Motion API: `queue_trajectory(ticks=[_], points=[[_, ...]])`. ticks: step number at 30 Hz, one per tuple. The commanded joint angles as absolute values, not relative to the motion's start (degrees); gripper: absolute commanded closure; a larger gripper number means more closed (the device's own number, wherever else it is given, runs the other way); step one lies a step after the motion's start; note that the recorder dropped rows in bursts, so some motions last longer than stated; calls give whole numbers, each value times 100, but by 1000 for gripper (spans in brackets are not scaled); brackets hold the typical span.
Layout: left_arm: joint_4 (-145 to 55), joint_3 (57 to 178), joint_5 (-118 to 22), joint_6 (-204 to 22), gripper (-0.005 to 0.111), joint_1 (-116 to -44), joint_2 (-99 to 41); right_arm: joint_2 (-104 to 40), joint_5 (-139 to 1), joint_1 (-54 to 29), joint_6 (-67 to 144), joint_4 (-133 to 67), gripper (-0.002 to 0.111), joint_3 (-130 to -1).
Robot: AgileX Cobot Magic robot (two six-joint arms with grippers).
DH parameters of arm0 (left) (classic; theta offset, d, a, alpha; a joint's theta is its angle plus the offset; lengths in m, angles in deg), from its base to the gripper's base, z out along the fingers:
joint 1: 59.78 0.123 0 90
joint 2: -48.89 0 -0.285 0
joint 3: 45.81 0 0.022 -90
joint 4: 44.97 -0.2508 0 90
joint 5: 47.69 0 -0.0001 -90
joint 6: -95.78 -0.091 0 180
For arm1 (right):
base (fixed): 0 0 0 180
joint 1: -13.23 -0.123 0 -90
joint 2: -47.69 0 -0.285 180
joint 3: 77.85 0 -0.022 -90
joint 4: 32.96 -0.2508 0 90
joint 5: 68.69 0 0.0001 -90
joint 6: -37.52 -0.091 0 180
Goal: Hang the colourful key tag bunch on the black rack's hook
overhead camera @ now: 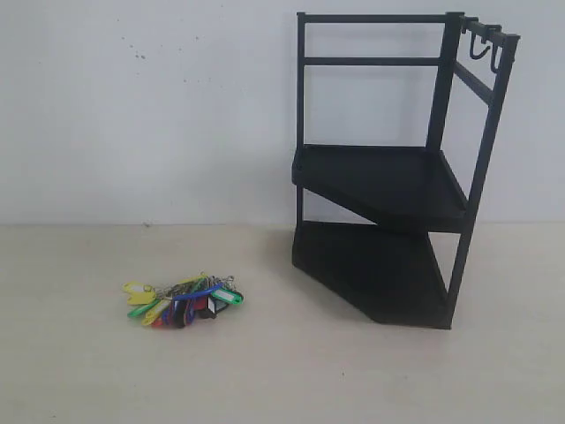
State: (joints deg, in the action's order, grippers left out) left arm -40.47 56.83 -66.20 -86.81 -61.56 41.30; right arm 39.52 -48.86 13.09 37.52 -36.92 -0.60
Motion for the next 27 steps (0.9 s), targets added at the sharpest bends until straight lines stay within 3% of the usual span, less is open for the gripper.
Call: queue_trajectory(ticks=[1, 17, 27], points=[[-4007, 5697, -6553, -8683, 102, -6136, 4110, 3990, -4959, 1325, 3752, -3710, 108, -63], [-4007, 5697, -6553, -8683, 102, -6136, 4110, 3990, -5172, 1325, 3752, -3710, 108, -63], [-4007, 5697, -6553, -8683, 102, -6136, 4110, 3990, -9180, 1325, 3791, -3887, 108, -63]])
